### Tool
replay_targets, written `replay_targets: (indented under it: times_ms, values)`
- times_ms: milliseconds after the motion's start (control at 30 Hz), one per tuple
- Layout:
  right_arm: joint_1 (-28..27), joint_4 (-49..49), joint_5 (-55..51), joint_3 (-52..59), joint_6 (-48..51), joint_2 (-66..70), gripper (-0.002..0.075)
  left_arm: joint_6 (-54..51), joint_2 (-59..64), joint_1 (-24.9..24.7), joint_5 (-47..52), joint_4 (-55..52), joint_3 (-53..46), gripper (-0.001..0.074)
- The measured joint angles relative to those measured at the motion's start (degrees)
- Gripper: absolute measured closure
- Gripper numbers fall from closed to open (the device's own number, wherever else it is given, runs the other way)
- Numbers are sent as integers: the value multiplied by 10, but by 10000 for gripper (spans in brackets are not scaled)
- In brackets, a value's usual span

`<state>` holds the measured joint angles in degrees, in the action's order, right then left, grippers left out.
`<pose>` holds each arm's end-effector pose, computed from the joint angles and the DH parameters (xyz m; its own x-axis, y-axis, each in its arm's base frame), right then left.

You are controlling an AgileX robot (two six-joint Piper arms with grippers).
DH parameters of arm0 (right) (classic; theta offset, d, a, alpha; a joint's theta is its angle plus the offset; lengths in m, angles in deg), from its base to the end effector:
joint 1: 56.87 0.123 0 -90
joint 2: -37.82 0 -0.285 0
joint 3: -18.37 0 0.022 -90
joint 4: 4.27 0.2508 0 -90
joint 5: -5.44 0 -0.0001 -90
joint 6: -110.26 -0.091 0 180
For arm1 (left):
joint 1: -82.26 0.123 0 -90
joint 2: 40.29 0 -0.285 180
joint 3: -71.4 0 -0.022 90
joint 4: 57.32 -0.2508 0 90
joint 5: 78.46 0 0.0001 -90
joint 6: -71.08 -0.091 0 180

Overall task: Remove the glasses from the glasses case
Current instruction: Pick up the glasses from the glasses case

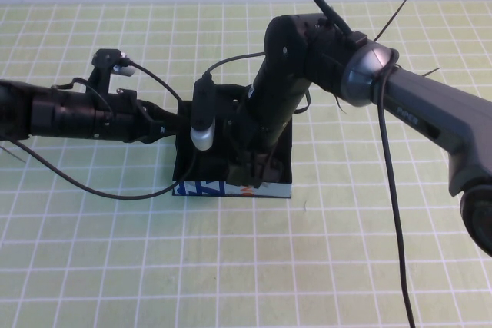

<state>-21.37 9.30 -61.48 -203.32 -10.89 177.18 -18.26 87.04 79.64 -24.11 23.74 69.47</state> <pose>0.3893 0.3018 0.2115 0.0283 -0.9433 -0.3309 -0.9952 0.0045 -0.0978 0.4109 -0.0920 0.1655 -0.6256 0.1775 -0.7597 0.7049 0.5459 -0.4529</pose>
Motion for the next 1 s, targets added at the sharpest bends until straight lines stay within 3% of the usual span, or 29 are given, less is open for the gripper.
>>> replay_targets:
  times_ms: [1000]
  values:
    - [0,-18,21,-45,-10,1,449,0,0,0,0,-2,0,739]
